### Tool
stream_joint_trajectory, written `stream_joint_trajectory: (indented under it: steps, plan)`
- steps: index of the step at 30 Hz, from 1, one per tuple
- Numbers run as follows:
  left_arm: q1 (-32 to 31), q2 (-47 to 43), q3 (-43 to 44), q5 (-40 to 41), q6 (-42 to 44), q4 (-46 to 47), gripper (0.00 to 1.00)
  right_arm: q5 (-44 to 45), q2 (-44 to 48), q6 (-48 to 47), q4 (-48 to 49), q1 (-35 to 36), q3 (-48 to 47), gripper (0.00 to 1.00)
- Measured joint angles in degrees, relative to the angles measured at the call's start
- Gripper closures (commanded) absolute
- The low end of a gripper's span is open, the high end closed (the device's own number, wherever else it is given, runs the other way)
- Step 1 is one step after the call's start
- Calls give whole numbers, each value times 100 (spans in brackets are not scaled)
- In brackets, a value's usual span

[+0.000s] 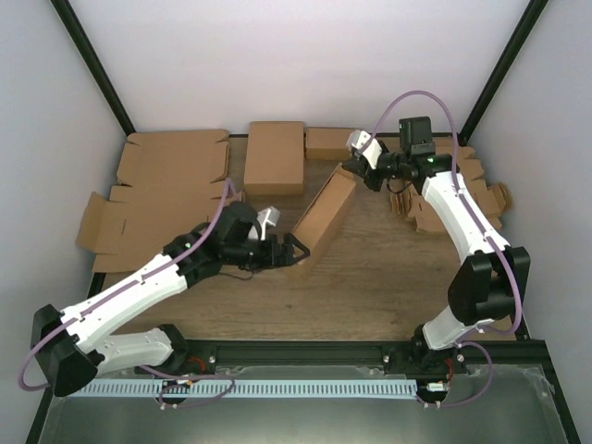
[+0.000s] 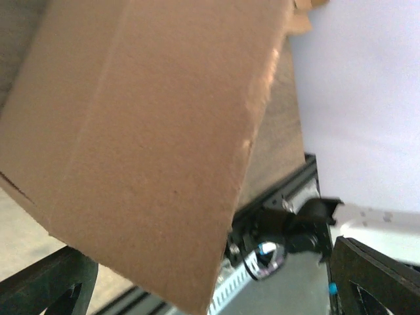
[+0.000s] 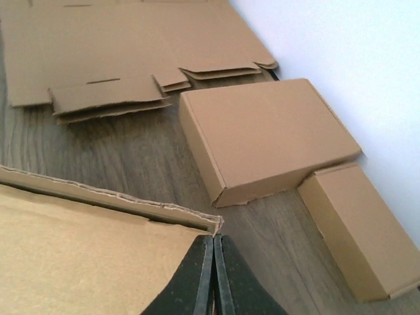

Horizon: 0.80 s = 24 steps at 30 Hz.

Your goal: Fold the paper box

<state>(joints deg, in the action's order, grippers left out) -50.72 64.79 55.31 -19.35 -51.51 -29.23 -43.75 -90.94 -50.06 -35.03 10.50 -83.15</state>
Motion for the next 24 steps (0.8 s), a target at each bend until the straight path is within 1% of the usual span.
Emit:
stream_joint_trajectory:
  steps: [4,8,11,13,16,20,24]
  plan:
    - [839,74,85,-243,527,-151,0,540,225,1268,229,63,31,99]
    - [1698,588,678,-422,1237,-448,0,1060,275,2396,404,83,142,99]
    - [2100,1021,1266,-409,1727,-581,0,1394,409,3340,629,94,553,99]
    - [2260,1191,1569,-319,2006,-573,0,1598,529,4006,721,120,852,99]
    - [2354,1263,1768,-166,2330,-501,0,1947,717,4861,719,214,992,99]
    - [2470,1403,1788,-76,2627,-442,0,2422,898,5407,496,463,1005,99]
    - [2575,1521,1786,-22,2804,-501,0,2826,1036,5668,199,719,988,99]
